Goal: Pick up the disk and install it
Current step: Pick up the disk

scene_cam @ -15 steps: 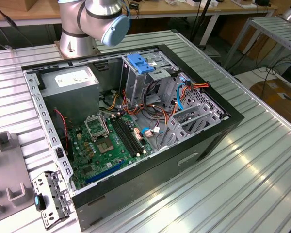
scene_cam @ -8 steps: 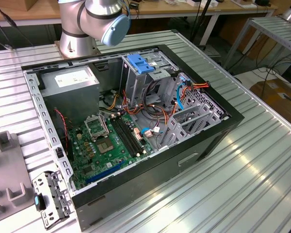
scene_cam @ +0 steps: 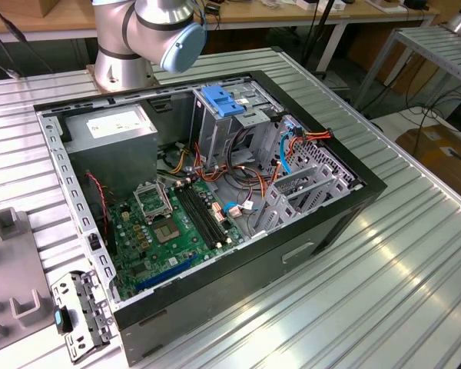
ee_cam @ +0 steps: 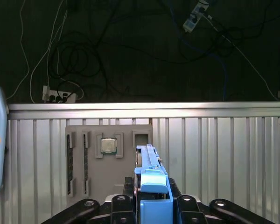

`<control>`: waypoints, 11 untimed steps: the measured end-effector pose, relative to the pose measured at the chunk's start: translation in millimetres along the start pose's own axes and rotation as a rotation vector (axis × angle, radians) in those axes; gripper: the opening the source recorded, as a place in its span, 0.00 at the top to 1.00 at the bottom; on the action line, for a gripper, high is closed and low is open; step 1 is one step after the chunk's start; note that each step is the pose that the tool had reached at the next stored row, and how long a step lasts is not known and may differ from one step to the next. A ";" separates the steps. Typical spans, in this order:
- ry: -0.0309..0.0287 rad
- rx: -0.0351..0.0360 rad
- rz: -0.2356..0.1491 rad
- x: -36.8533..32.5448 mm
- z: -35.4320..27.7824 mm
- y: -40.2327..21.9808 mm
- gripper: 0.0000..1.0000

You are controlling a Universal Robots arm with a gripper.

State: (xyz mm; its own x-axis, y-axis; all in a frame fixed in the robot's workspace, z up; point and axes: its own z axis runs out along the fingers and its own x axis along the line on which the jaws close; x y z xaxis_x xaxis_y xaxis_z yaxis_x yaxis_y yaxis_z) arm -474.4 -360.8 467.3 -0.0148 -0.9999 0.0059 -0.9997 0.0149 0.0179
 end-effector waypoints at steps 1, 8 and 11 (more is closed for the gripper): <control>0.0000 0.0001 0.000 0.0 -0.7 0.0 0.63; 0.0000 0.0000 0.000 0.0 -4.9 0.1 0.63; 0.0001 0.0000 0.000 0.0 -8.0 0.1 0.63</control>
State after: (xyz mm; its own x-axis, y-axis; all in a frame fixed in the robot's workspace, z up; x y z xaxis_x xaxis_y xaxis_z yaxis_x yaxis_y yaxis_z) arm -474.4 -360.8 475.3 -0.0148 -0.9999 0.0059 -0.9997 0.0149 0.0179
